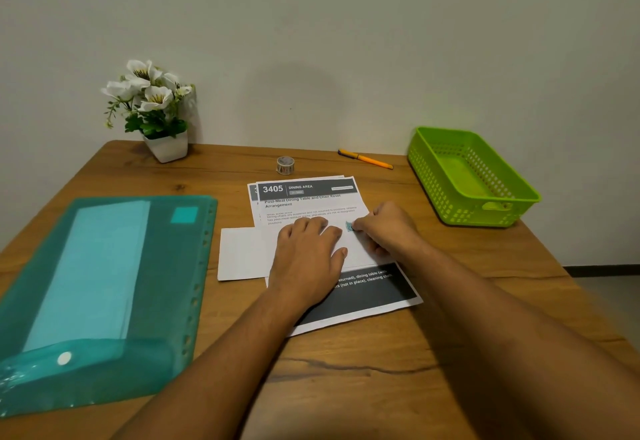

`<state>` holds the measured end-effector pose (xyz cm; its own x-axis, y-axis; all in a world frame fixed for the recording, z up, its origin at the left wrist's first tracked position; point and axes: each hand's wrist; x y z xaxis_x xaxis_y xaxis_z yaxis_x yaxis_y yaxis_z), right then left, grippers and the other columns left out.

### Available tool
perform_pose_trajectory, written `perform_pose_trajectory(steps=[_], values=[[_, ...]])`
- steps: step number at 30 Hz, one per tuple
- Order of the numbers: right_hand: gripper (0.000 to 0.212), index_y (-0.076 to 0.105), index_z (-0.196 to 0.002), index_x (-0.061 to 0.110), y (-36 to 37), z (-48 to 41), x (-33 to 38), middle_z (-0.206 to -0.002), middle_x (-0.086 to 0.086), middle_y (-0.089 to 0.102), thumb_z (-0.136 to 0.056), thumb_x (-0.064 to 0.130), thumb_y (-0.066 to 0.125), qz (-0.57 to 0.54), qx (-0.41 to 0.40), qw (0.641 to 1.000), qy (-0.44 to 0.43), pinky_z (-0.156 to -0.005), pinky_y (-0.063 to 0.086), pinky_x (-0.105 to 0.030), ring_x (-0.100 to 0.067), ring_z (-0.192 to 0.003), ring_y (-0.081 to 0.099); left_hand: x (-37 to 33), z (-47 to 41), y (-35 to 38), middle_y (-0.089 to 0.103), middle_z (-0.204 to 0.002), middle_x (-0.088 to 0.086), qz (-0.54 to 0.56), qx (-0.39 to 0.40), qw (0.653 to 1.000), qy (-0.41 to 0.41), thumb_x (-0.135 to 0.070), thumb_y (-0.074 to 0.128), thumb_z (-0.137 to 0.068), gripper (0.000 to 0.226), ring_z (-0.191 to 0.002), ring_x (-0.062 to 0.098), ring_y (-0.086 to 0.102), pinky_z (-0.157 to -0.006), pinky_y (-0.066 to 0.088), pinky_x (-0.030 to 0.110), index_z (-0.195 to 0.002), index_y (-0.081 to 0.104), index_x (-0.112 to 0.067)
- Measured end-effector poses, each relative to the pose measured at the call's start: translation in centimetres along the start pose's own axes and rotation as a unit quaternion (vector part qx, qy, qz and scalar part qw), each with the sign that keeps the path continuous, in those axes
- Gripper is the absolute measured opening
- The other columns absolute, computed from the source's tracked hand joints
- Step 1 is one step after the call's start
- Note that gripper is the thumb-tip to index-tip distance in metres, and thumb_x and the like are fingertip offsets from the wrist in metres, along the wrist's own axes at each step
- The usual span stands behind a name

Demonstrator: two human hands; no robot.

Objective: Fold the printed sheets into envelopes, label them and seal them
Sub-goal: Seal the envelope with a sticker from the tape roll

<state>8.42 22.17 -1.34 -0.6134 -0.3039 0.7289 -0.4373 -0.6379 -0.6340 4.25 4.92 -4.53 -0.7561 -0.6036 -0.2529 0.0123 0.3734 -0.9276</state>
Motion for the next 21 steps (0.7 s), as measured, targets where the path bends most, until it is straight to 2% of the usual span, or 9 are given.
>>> perform_pose_trajectory(steps=[3,5,7,9,11,13,15,17,21], values=[[0.03,0.058,-0.073,0.017,-0.3,0.5,0.2,-0.06,-0.005,0.066,-0.085,0.03,0.082,-0.005,-0.008,1.0,-0.001,-0.047,0.048,-0.027,-0.022,-0.051,0.062,0.0,0.0,-0.1,0.051,-0.146,-0.003,0.004,0.0,1.0,-0.002,-0.049,0.044,-0.102,0.041,-0.134,0.021,0.041,-0.111,0.029,0.04,-0.137,0.057,-0.03],[0.027,0.056,-0.075,0.014,-0.4,0.5,0.0,-0.064,-0.011,0.07,-0.087,0.021,0.079,-0.019,-0.024,1.0,0.009,-0.044,0.047,-0.027,-0.024,-0.049,0.06,-0.1,0.0,-0.2,0.051,-0.147,-0.003,0.005,0.001,1.0,-0.004,-0.049,0.044,-0.103,0.042,-0.135,0.02,0.041,-0.112,0.029,0.04,-0.139,0.056,-0.031],[0.014,0.057,-0.088,0.011,-0.4,0.2,-0.4,-0.073,-0.017,0.074,-0.087,0.004,0.069,-0.035,-0.045,0.998,0.019,-0.041,0.045,-0.026,-0.025,-0.048,0.061,-0.1,0.1,-0.2,0.051,-0.147,-0.003,0.007,0.001,1.0,-0.003,-0.049,0.044,-0.103,0.042,-0.134,0.02,0.041,-0.112,0.03,0.04,-0.139,0.056,-0.031],[0.017,0.056,-0.099,0.01,-0.2,0.0,-1.0,-0.078,-0.018,0.074,-0.087,-0.001,0.061,-0.053,-0.054,0.997,0.015,-0.039,0.042,-0.024,-0.025,-0.048,0.062,-0.1,0.0,-0.2,0.051,-0.147,-0.003,0.007,0.0,1.0,-0.002,-0.049,0.044,-0.103,0.042,-0.134,0.02,0.041,-0.112,0.03,0.04,-0.139,0.056,-0.031],[0.009,0.059,-0.102,0.008,-0.1,-0.2,-1.4,-0.075,-0.014,0.074,-0.094,0.012,0.062,-0.05,-0.058,0.997,-0.005,-0.04,0.045,-0.026,-0.021,-0.051,0.065,-0.1,-0.1,-0.2,0.05,-0.148,-0.003,0.007,0.003,1.0,-0.003,-0.049,0.044,-0.103,0.042,-0.135,0.02,0.041,-0.112,0.03,0.04,-0.139,0.056,-0.031],[0.023,0.06,-0.097,0.014,0.1,-0.5,-1.4,-0.078,-0.007,0.073,-0.096,0.035,0.068,0.003,-0.06,0.998,-0.025,-0.046,0.052,-0.033,-0.021,-0.064,0.068,-0.1,-0.1,-0.2,0.05,-0.148,-0.002,0.004,0.004,1.0,-0.002,-0.049,0.043,-0.103,0.043,-0.136,0.021,0.04,-0.113,0.029,0.041,-0.14,0.056,-0.031],[0.035,0.06,-0.097,0.02,0.3,-1.0,-1.1,-0.087,-0.002,0.07,-0.089,0.053,0.071,0.12,-0.068,0.99,-0.04,-0.057,0.055,-0.037,-0.023,-0.079,0.068,-0.1,-0.1,-0.2,0.05,-0.148,-0.002,0.005,0.004,1.0,-0.002,-0.049,0.044,-0.103,0.043,-0.135,0.021,0.041,-0.112,0.03,0.041,-0.139,0.056,-0.03],[0.047,0.06,-0.104,0.02,0.5,-1.2,-0.7,-0.096,-0.002,0.068,-0.086,0.062,0.069,0.198,-0.074,0.976,-0.047,-0.059,0.048,-0.035,-0.025,-0.087,0.066,-0.1,0.0,-0.1,0.051,-0.147,-0.001,0.003,0.005,1.0,0.0,-0.048,0.044,-0.103,0.042,-0.134,0.022,0.041,-0.112,0.03,0.041,-0.138,0.057,-0.03],[0.055,0.057,-0.109,0.021,0.5,-0.6,-0.1,-0.099,0.0,0.066,-0.085,0.069,0.068,0.221,-0.064,0.971,-0.06,-0.054,0.037,-0.032,-0.023,-0.088,0.064,-0.1,-0.1,-0.1,0.05,-0.147,-0.002,-0.001,0.005,1.0,-0.001,-0.049,0.043,-0.103,0.042,-0.135,0.021,0.04,-0.112,0.029,0.04,-0.138,0.057,-0.031]])
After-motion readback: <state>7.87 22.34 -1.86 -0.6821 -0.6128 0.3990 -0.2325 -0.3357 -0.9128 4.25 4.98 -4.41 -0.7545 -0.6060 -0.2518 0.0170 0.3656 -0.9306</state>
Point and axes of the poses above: each hand's wrist, its own z-axis away from the middle knuckle, its own y-axis out of the palm, x = y × z
